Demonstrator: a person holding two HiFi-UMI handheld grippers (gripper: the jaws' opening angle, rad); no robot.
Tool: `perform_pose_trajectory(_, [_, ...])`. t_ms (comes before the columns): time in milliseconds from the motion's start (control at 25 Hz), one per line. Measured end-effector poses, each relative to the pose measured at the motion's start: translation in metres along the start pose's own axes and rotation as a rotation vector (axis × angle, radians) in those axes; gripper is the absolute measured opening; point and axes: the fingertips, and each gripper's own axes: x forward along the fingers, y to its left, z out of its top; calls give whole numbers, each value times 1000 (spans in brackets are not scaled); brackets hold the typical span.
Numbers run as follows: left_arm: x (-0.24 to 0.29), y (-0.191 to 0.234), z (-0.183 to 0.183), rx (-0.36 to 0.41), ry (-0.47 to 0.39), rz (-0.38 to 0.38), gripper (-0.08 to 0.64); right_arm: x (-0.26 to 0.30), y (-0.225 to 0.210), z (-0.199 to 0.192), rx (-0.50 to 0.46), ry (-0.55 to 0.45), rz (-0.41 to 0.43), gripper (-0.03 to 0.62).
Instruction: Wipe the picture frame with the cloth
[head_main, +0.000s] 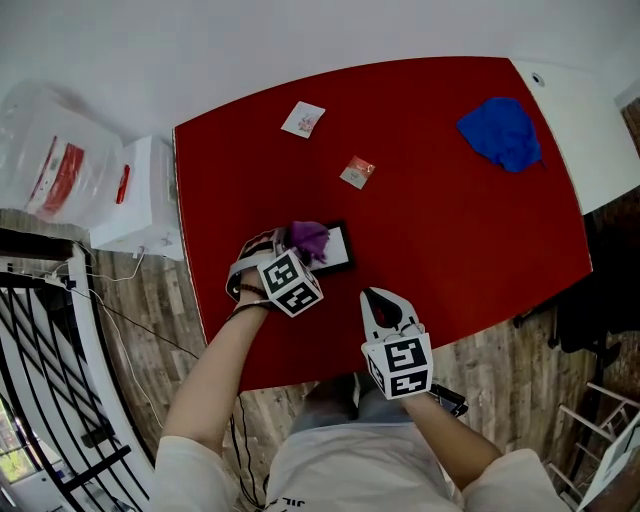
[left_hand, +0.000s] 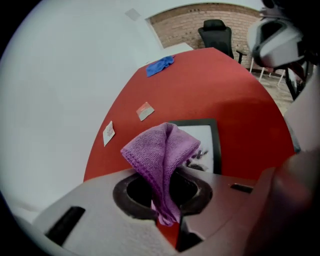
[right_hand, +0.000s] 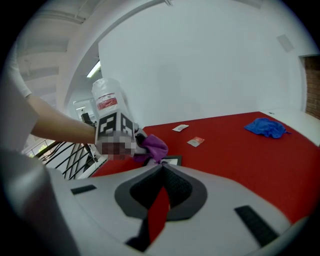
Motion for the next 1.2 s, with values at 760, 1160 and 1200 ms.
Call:
perform_pose_trajectory(760, [-14,-78,9,199,36,1,63,4,-16,-5,24,5,3,5])
perform_pose_trajectory(1160, [8,0,24,83,63,42,63,-8,-21,-15,36,17,-7,5])
perform_pose_trajectory(1200, [12,8,25,72,72,43,63,-9,-23,-16,38,18,-9,5])
